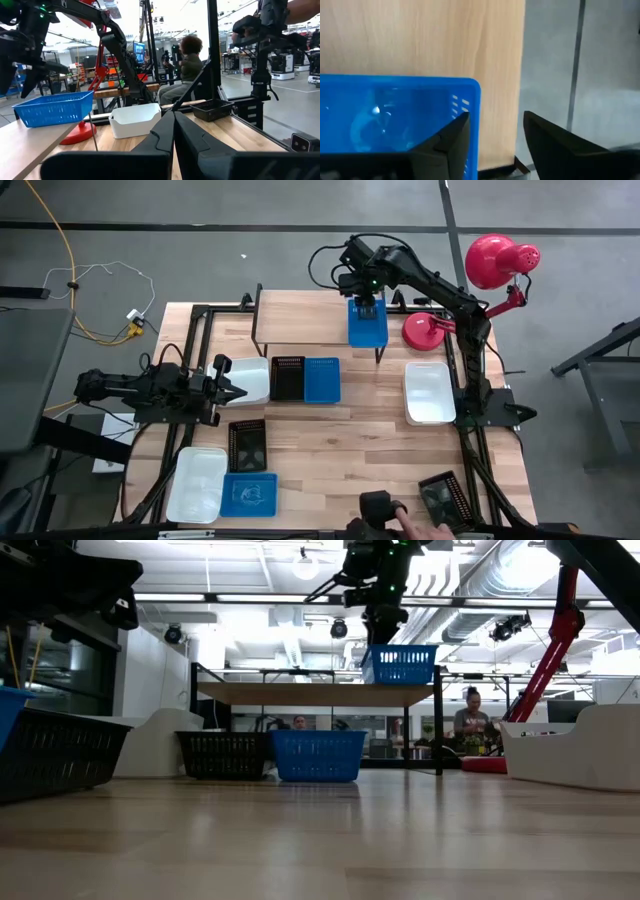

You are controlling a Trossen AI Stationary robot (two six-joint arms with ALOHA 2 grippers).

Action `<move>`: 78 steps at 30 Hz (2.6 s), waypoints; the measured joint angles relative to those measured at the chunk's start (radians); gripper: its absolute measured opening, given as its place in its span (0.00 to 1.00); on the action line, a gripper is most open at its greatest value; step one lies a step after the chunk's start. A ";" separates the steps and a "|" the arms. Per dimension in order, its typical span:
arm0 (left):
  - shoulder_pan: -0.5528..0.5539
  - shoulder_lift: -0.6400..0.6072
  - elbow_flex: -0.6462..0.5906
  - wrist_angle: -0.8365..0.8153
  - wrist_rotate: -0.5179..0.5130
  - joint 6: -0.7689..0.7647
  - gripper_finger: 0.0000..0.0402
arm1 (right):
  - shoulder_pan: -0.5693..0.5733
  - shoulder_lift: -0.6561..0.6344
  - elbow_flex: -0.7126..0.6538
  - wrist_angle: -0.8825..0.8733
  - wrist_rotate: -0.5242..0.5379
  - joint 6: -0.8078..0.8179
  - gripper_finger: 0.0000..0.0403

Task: Stack baskets on shelf by color
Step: Stack the top blue bin on top of the blue bin on the shelf

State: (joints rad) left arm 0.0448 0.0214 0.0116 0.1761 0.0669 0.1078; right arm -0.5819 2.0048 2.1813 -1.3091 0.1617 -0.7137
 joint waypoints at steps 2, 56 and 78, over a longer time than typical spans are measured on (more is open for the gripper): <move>0.000 0.000 0.000 0.000 0.000 0.000 0.00 | 0.000 0.000 0.031 -0.023 0.004 0.022 0.46; 0.000 0.000 0.000 0.000 0.000 0.000 0.00 | 0.325 -0.492 -0.757 0.297 0.030 0.536 0.00; 0.000 0.000 0.000 0.000 0.000 0.000 0.00 | 0.287 -0.494 -0.757 0.295 -0.058 0.535 0.00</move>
State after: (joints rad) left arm 0.0451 0.0215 0.0117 0.1761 0.0669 0.1078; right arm -0.2952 1.5110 1.4248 -1.0137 0.1034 -0.1790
